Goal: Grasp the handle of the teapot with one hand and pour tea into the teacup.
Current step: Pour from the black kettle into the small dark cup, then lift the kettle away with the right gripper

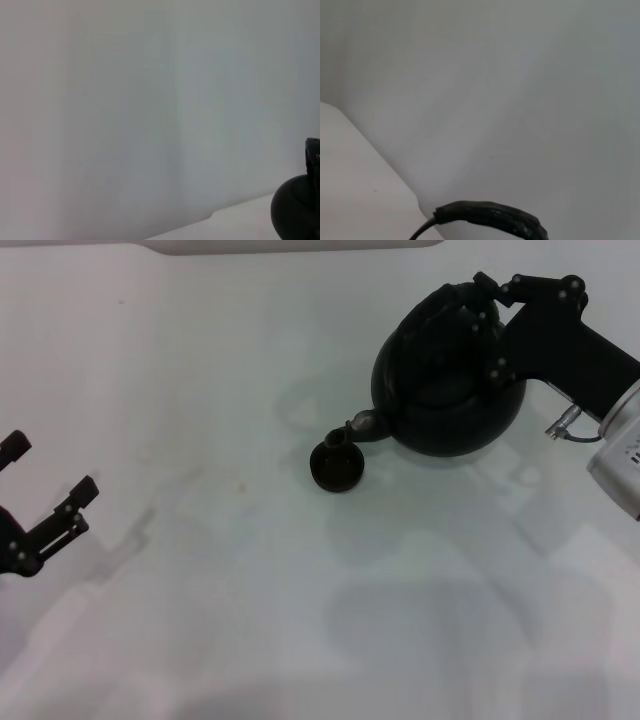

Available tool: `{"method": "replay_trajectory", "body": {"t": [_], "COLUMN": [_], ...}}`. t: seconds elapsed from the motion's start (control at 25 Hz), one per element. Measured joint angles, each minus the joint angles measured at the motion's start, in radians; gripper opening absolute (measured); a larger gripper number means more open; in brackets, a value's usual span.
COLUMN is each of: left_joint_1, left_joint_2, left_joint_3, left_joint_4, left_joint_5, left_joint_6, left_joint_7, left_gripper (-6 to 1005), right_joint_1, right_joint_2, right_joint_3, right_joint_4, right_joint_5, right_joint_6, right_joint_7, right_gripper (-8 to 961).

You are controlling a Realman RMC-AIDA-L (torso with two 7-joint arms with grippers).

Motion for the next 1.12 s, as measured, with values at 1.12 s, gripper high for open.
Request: {"method": "replay_trajectory", "body": {"t": [1.12], "left_joint_1": [-0.002], "left_joint_2": [0.000], "left_joint_3": [-0.012], "left_joint_4": [-0.005], "left_joint_5": [0.001], "left_joint_6": [-0.003], "left_joint_7": [0.001], "left_gripper": [862], "right_joint_1": [-0.010], "right_joint_2": [0.000], "right_joint_3": [-0.067], "right_joint_4": [-0.038], "right_joint_5": [0.115], "right_joint_6": [0.085], "right_joint_7": [-0.226], "right_gripper": [119]}}
